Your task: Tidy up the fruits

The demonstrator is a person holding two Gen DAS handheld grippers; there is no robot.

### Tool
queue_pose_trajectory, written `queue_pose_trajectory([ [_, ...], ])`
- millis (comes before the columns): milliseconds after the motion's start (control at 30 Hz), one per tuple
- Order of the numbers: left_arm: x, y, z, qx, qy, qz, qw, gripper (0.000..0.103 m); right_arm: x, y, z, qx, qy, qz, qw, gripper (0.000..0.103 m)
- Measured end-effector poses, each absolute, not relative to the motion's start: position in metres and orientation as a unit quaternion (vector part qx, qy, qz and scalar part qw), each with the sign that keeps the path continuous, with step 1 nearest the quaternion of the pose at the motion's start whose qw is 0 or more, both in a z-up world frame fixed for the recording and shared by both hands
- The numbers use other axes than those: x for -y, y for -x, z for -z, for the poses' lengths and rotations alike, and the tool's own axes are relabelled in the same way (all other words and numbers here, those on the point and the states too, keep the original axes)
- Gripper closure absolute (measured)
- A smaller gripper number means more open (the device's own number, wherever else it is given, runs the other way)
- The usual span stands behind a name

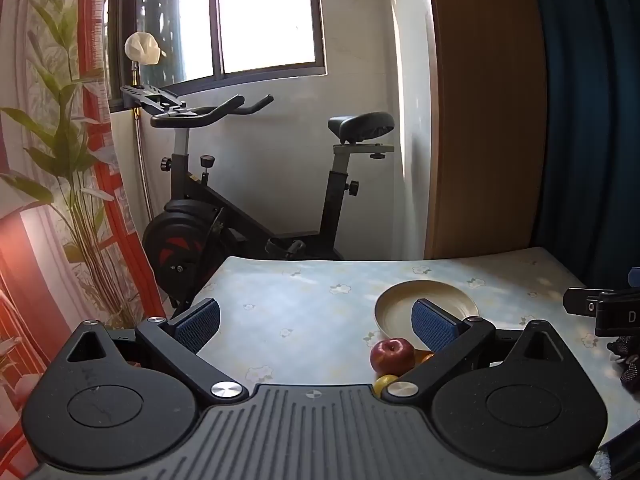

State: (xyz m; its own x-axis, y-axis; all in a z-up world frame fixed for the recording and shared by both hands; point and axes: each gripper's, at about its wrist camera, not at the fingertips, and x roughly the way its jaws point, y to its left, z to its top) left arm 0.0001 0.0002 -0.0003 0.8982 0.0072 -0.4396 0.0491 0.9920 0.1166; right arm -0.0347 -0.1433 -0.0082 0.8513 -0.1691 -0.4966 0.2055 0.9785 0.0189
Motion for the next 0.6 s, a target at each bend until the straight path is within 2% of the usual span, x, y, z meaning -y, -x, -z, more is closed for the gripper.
queue_pose_trajectory([
  [600,0.0046,0.0046,-0.0021,-0.222,-0.066,-0.002,0.973,0.000,0.1454,0.0378,0.0025,-0.251,-0.038,0.095,0.963,0.000],
])
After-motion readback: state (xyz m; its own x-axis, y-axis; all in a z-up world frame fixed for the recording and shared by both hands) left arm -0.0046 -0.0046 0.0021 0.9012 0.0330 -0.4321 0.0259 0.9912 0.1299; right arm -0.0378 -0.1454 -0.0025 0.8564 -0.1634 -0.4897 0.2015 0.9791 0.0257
